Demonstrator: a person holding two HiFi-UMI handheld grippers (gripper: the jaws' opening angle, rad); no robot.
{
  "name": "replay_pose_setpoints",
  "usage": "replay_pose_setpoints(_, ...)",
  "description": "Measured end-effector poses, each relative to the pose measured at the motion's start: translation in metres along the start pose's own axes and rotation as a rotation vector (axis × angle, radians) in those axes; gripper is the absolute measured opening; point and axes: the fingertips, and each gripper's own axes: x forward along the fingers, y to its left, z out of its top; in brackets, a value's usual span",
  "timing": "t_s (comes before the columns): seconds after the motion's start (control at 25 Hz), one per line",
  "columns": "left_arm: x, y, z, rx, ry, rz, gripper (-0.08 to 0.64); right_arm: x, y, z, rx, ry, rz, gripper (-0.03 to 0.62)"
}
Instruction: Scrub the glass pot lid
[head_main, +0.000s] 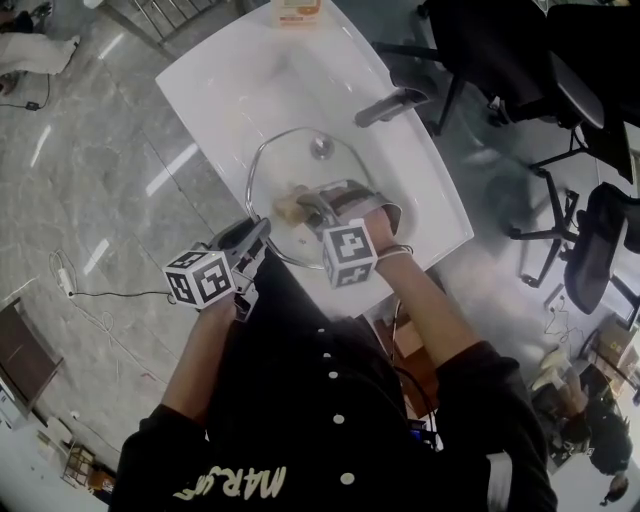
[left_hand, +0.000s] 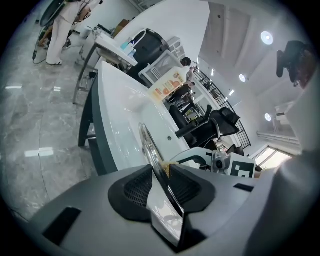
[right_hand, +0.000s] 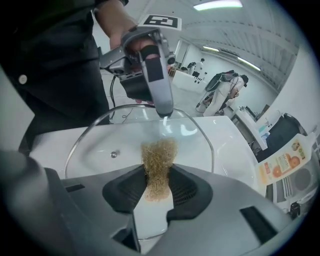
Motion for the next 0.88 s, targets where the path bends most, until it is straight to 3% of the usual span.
replay_pose_setpoints(0.88, -0.002, -0.002, 0.0, -0.016, -0.031, 0.021, 0.115, -0.05, 0.082, -0.001, -0.075, -0.028, 0.337, 0.143)
